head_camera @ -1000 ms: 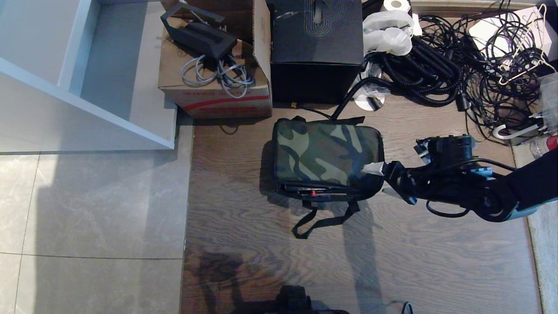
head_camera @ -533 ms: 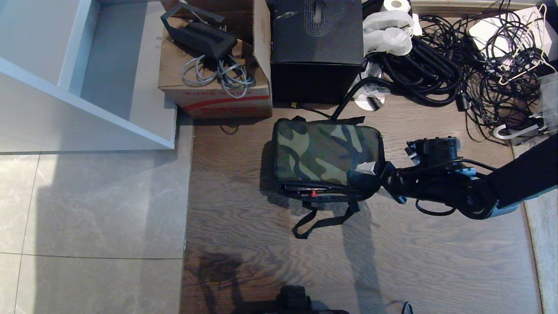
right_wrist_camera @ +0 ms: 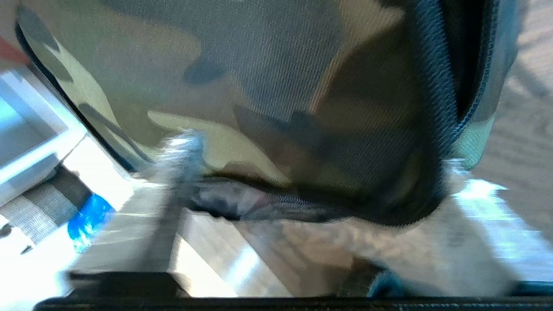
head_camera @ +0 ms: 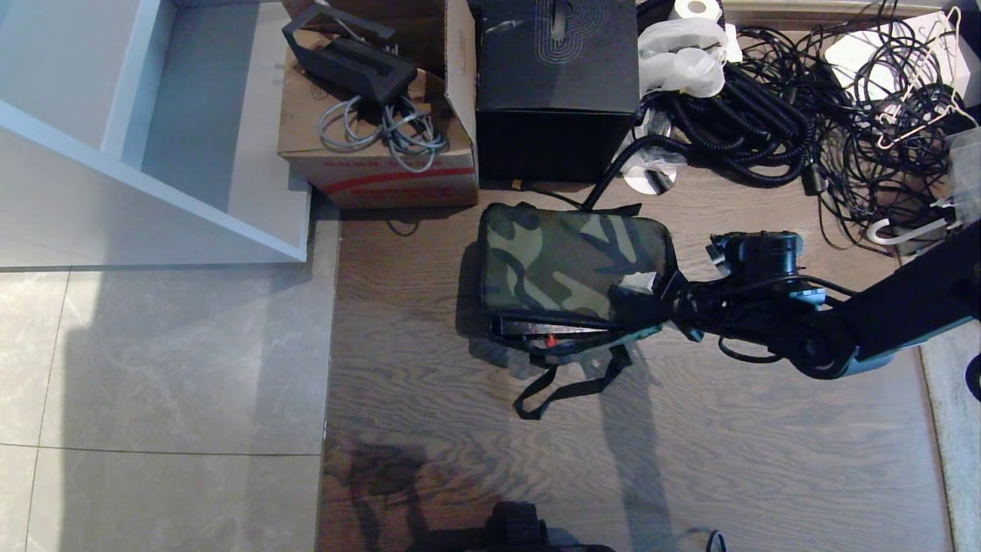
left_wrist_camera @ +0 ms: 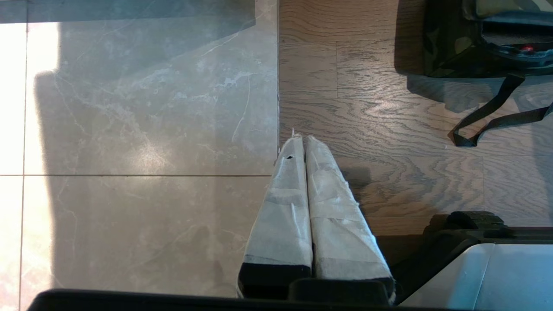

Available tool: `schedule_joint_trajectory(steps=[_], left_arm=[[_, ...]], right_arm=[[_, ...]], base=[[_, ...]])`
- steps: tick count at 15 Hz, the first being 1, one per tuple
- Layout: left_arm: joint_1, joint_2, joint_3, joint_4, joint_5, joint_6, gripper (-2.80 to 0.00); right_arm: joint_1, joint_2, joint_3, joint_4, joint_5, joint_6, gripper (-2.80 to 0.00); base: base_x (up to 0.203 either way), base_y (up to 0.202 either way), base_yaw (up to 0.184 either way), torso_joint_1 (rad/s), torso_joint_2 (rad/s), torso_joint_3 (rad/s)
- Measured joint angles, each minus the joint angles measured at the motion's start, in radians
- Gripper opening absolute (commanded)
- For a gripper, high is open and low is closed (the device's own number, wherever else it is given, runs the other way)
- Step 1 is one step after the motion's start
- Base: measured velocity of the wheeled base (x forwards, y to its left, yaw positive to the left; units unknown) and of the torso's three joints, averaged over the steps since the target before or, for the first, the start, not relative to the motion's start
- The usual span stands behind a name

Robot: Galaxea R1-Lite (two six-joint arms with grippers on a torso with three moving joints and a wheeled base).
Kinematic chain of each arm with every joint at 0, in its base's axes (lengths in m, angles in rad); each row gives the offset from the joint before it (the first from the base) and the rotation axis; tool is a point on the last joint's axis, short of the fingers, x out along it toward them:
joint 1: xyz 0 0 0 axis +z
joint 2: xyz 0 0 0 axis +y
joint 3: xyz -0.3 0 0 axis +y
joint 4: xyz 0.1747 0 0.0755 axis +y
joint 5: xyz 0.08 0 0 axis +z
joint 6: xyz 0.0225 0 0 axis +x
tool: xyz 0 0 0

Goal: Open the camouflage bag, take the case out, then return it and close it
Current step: Open the top of the storage box

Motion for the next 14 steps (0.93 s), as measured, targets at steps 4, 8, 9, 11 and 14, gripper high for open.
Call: schedule_joint_trajectory(steps=[4, 8, 9, 11, 14], left_arm=[[-0.001, 0.0, 0.0, 0.0, 0.0, 0.0, -2.8], [-0.001, 0.0, 0.0, 0.0, 0.0, 0.0, -2.8], [0.0, 0.0, 0.0, 0.0, 0.0, -0.001, -2.8], [0.0, 0.0, 0.0, 0.0, 0.0, -0.001, -2.8], [0.0, 0.0, 0.0, 0.0, 0.0, 0.0, -2.8]], right_arm=[[0.0, -0.041, 0.0, -0.005, -0.002, -0.006, -2.8], [0.0, -0.082, -0.007, -0.006, -0.004, -0.006, -2.8], [0.0, -0.089, -0.019, -0.007, -0.008, -0.005, -2.8], [0.0, -0.099, -0.053, -0.006, -0.031, -0.006, -2.8], [-0.001, -0.105, -0.137, -0.009, -0.07, -0.006, -2.8]], base=[[0.0, 0.0, 0.0, 0.0, 0.0, 0.0], [0.0, 0.0, 0.0, 0.0, 0.0, 0.0], [0.0, 0.0, 0.0, 0.0, 0.0, 0.0], [0.0, 0.0, 0.0, 0.0, 0.0, 0.0], [0.0, 0.0, 0.0, 0.0, 0.0, 0.0]])
